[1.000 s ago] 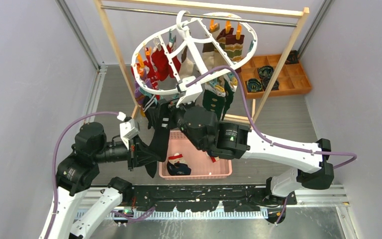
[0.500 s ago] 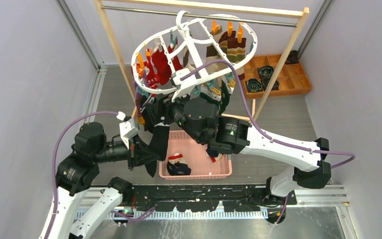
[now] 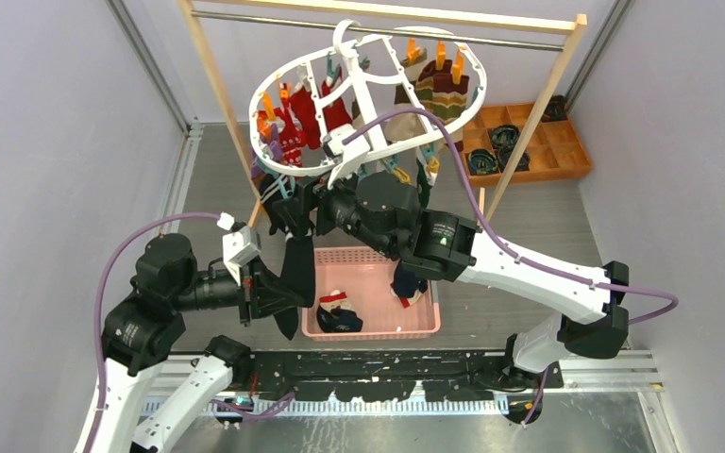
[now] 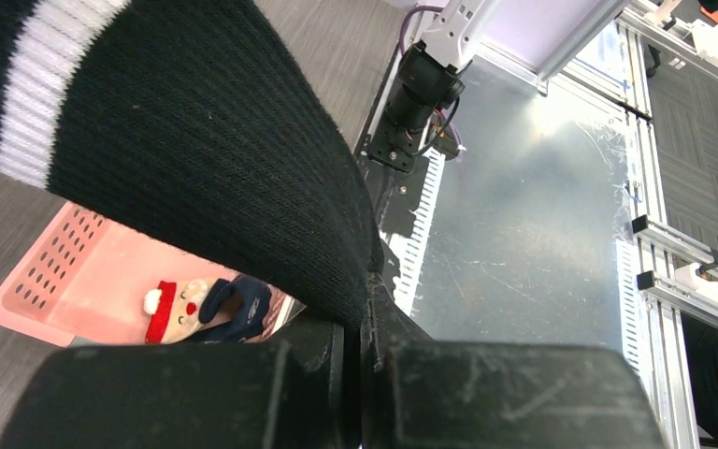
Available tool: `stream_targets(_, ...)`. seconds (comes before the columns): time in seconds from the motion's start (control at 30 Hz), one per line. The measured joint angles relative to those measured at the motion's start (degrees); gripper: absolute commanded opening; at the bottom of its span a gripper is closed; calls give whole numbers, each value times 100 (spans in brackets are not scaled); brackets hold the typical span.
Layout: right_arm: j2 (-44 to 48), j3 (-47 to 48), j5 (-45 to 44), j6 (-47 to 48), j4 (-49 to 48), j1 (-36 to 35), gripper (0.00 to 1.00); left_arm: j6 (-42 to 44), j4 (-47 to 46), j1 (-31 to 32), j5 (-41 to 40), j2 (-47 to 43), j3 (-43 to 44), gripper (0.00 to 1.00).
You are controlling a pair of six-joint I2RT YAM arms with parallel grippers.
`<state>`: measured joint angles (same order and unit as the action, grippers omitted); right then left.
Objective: Remove the socks clipped to the hanger
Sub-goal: Remove the sock from the hanger.
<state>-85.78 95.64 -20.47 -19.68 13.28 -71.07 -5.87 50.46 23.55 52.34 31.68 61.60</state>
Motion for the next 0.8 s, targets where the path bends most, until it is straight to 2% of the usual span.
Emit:
stream_targets(0.1, 7, -136, 17, -48, -146, -9, 78, 0, -2, 0, 2, 0, 15, 1)
stream_targets(0.27, 177, -824, -264, -118, -570, -232, 80, 17, 4, 0, -2, 0, 15, 1)
stream_targets(0.53, 389, -1521, -1047, 2, -1491, -876, 74, 57, 39, 0, -2, -7, 15, 0)
stream_targets(0.63, 389, -1504, -1248, 164, -1808, -848, 71, 83, 52, 0, -2, -9, 15, 0)
stream_targets(0.8, 317, -1187, -1235, 262, -1779, -640, 64, 144, 92, 0, -2, -13, 46, 1)
